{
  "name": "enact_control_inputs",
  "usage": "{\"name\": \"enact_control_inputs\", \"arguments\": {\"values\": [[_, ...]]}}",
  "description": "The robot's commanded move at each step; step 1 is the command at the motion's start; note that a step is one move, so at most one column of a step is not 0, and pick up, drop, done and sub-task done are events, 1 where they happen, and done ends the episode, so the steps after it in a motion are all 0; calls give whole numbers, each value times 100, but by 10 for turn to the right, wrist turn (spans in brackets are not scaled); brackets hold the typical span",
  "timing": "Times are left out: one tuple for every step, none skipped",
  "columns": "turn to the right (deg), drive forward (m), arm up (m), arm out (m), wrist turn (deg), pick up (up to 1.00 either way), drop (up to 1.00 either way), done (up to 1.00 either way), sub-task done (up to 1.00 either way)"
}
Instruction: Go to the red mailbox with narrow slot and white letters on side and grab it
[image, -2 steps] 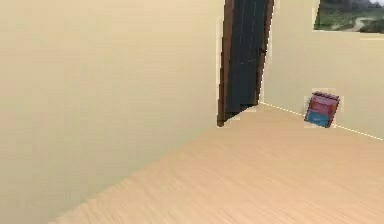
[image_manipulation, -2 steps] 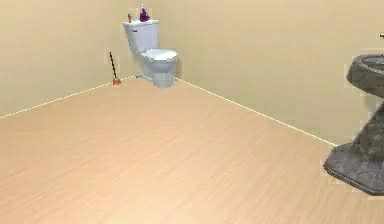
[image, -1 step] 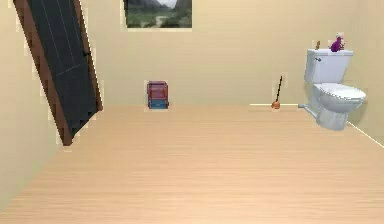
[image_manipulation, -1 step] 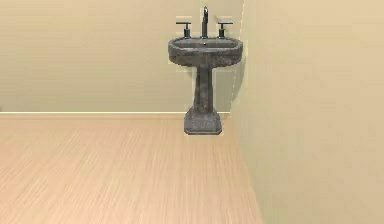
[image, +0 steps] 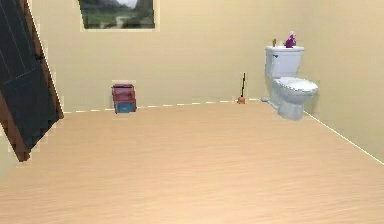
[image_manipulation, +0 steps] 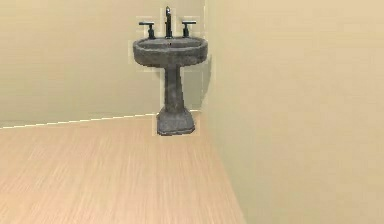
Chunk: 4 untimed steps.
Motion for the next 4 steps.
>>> {"name": "enact_control_inputs", "arguments": {"values": [[0, 25, 0, 0, 0, 0, 0, 0, 0], [-90, 0, 0, 0, 0, 0, 0, 0, 0], [0, 100, 0, 0, 0, 0, 0, 0, 0], [-30, 0, 0, 0, 0, 0, 0, 0, 0]]}}
